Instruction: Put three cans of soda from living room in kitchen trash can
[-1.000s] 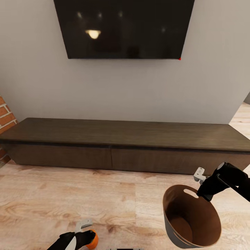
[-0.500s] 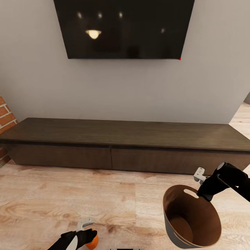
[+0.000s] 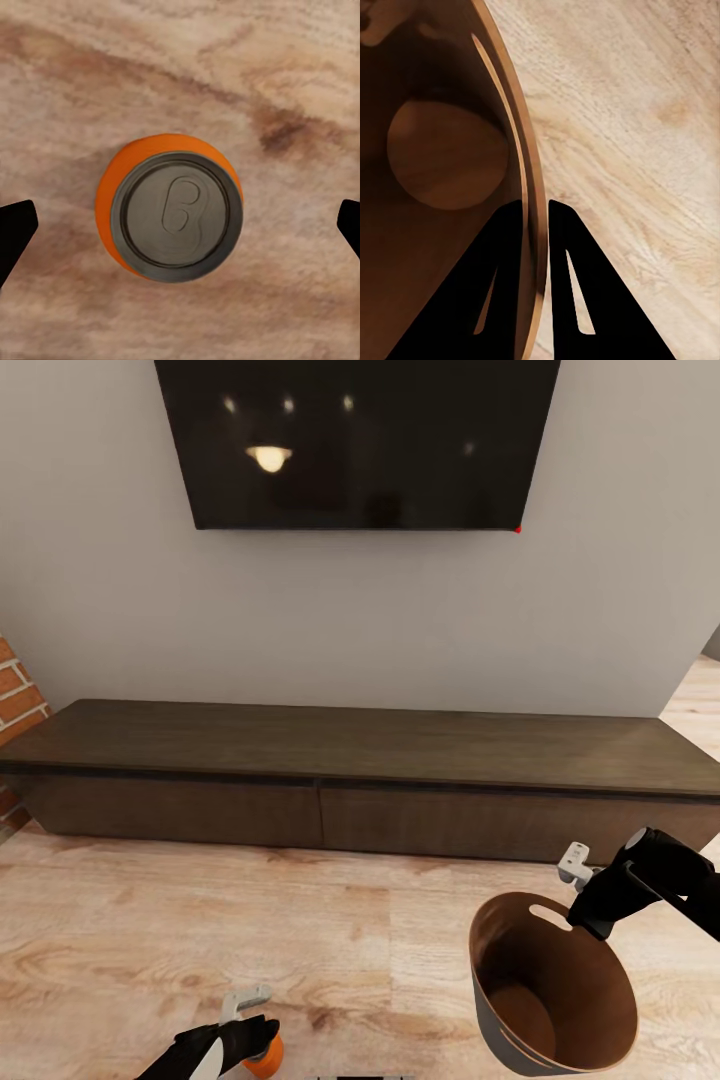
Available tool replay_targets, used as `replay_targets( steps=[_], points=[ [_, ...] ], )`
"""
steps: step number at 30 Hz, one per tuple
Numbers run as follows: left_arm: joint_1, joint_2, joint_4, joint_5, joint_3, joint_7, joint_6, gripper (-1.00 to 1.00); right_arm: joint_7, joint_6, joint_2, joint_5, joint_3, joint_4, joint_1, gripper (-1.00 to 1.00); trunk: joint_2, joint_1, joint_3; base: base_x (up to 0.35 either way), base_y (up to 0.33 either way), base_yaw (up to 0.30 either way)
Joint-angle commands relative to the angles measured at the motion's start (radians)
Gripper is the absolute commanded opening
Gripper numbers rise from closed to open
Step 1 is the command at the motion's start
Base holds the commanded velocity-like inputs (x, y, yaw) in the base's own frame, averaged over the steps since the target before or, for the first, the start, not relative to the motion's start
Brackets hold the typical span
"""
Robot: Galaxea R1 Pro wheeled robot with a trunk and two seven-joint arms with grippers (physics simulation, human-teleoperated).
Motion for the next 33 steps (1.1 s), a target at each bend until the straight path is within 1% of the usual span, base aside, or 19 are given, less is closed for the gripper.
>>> replay_targets(
  steps=[1,4,12,21,27,32,33],
  points=[
    [0.0,0.0,0.0,0.0,0.0,0.0,0.0,1.0,0.005,0.008,0.0,-0.016,0.0,0.0,0.0,-1.0,0.0,0.0,0.0,0.0,0.0,0.0],
    [0.001,0.001,0.0,0.0,-0.001,-0.001,-0.003,1.0,0.005,0.008,0.0,-0.015,0.0,0.0,0.0,-1.0,0.0,0.0,0.0,0.0,0.0,0.0],
    [0.001,0.001,0.0,0.0,-0.001,-0.001,-0.016,1.0,0.005,0.008,0.0,-0.015,0.001,0.0,0.0,-1.0,-0.002,0.004,-0.031,0.0,0.0,0.0],
    [0.0,0.0,-0.015,0.0,0.0,-0.004,-0.02,1.0,0.005,0.008,0.001,-0.014,0.001,0.0,0.0,-1.0,-0.002,0.004,-0.031,0.0,0.0,0.0],
    [0.0,0.0,-0.034,0.0,-0.001,-0.035,-0.02,1.0,0.005,0.008,0.0,-0.014,0.002,0.0,0.0,-1.0,-0.002,0.004,-0.031,0.0,0.0,0.0],
    [0.0,0.0,-0.043,0.0,-0.001,-0.042,-0.021,1.0,0.005,0.008,0.0,-0.014,0.002,0.0,0.0,-1.0,-0.002,0.004,-0.031,0.0,0.0,0.0],
    [0.0,0.0,-0.043,0.0,-0.001,-0.042,-0.021,1.0,0.005,0.008,0.0,-0.012,0.002,0.0,0.0,-1.0,-0.002,0.004,-0.035,0.0,0.0,0.0]
  ],
)
